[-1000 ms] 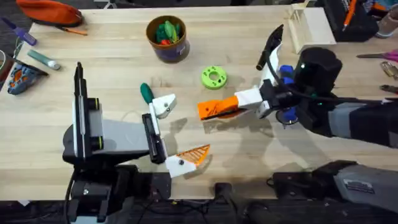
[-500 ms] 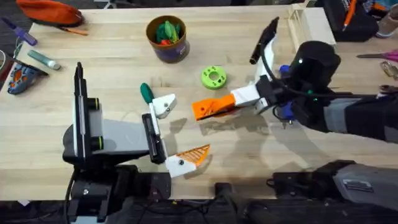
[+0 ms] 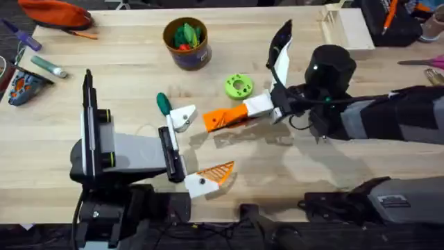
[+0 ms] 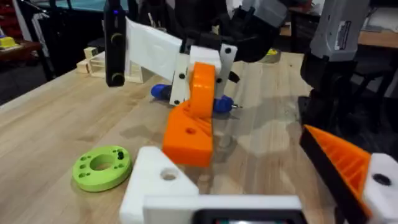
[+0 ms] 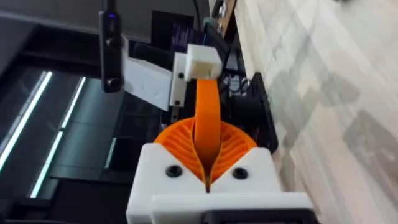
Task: Pick up the gripper from the table and insert it into the empty holder that is missing its gripper. Then pick up a screw, insert it into the mounting hole, and use the screwdriver to tighten it. Finally, clean up the table by picking up the vegetable and placing it into the bucket.
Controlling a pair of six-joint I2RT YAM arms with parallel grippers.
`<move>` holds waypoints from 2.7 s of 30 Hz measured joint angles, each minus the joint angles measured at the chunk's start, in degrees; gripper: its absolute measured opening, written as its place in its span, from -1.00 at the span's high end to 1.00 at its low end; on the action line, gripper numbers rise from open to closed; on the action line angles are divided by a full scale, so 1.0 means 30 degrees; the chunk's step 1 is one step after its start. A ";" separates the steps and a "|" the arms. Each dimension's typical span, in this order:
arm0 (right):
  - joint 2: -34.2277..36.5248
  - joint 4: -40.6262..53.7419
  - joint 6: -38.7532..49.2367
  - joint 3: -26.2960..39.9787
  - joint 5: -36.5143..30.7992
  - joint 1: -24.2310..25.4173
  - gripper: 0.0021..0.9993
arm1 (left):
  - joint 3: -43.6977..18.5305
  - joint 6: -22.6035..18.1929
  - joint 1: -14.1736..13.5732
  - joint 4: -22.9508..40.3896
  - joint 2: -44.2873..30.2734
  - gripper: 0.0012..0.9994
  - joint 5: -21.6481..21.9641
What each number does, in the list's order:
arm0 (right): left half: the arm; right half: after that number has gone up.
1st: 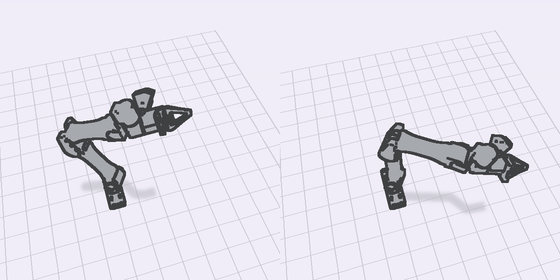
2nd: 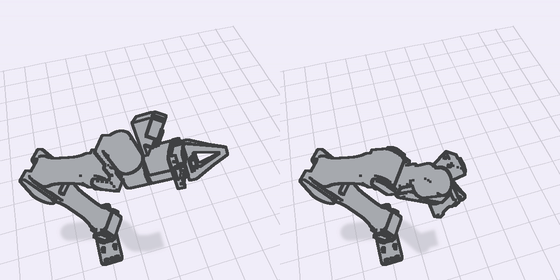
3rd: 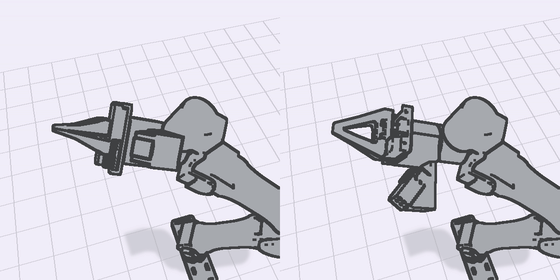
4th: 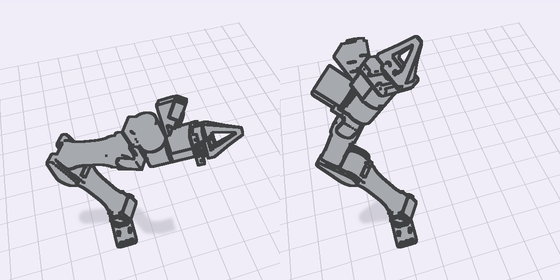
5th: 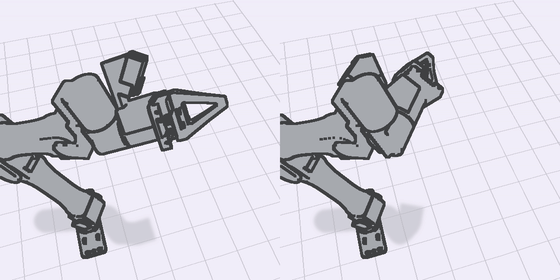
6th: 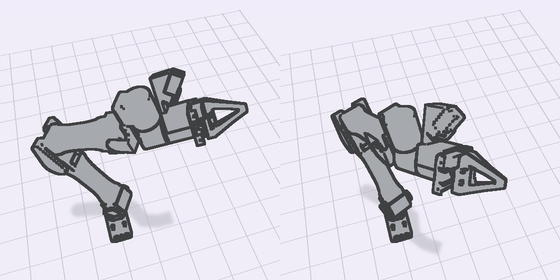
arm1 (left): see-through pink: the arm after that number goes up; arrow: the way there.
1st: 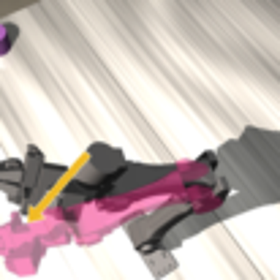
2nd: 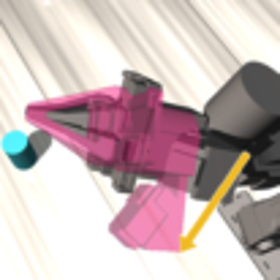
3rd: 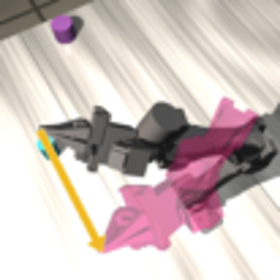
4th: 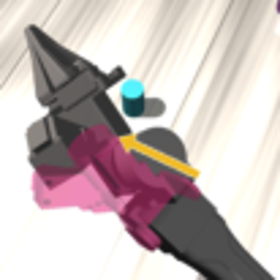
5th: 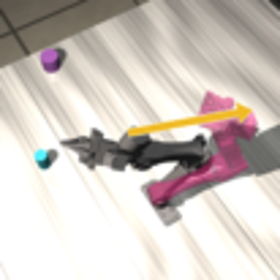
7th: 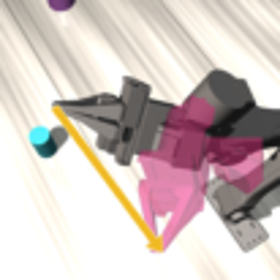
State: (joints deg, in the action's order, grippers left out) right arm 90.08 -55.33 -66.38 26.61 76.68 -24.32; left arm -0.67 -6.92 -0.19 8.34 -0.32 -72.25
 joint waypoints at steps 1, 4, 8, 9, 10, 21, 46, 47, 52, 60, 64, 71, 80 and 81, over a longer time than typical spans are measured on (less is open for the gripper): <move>0.0001 -0.0534 -0.0027 0.0000 -0.0158 0.0000 0.99 | 0.0000 0.0000 0.0000 0.0004 0.0004 -0.97 0.0000; -0.0003 -0.2167 -0.0303 -0.0088 -0.0621 0.0047 0.99 | 0.0000 0.0000 0.0000 0.0000 0.0004 -0.97 0.0000; -0.0006 -0.3719 -0.0804 -0.0631 -0.1253 0.0087 0.99 | 0.0000 0.0000 0.0000 0.0002 0.0002 -0.97 0.0000; -0.0006 -0.3767 -0.0891 -0.0761 -0.1371 0.0087 0.99 | 0.0000 0.0000 0.0000 0.0000 0.0000 -0.97 0.0000; -0.0006 -0.3775 -0.0903 -0.0875 -0.1517 0.0087 0.99 | 0.0000 0.0000 0.0000 0.0005 0.0000 -0.97 0.0000; 0.1604 -0.6096 -0.1920 -0.1138 -0.1633 0.0073 0.99 | 0.0000 -0.0003 0.0000 0.0000 0.0000 -0.97 0.0000; 0.1604 -0.6682 -0.4858 -0.1033 -0.0194 -0.0814 0.99 | 0.0000 0.0000 0.0000 0.0000 0.0000 -0.97 0.0000; 0.1604 -0.6682 -0.4883 -0.0987 -0.0201 -0.0905 0.99 | 0.0000 0.0000 0.0000 0.0000 0.0004 -0.97 0.0000; 0.1604 -0.6667 -0.4894 -0.0449 -0.0392 -0.1254 0.99 | 0.0000 -0.0007 0.0000 0.0000 0.0007 -0.97 0.0000; 0.1604 -0.6660 -0.4955 -0.0102 -0.0734 -0.1426 0.99 | 0.0000 0.0000 0.0000 0.0000 0.0000 -0.97 0.0000; 0.1604 -0.6526 -0.4952 -0.0098 -0.0954 -0.1590 0.99 | 0.0000 0.0000 0.0000 0.0000 0.0003 -0.97 0.0000; 0.1604 -0.5714 -0.4930 -0.0095 -0.1119 -0.1596 0.99 | 0.0000 0.0000 0.0000 0.0007 0.0006 -0.97 0.0000; 0.1604 -0.5858 -0.4879 -0.0087 -0.1119 -0.1668 0.99 | 0.0000 0.0000 0.0000 0.0000 0.0000 -0.97 0.0000; 0.1604 -0.5851 -0.4879 -0.0057 -0.1119 -0.1708 0.99 | 0.0000 0.0000 0.0000 0.0000 0.0006 -0.97 0.0000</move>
State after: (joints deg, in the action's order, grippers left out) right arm 94.89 -72.88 -81.01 26.44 73.32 -29.44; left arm -0.67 -6.92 -0.19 8.34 -0.30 -72.25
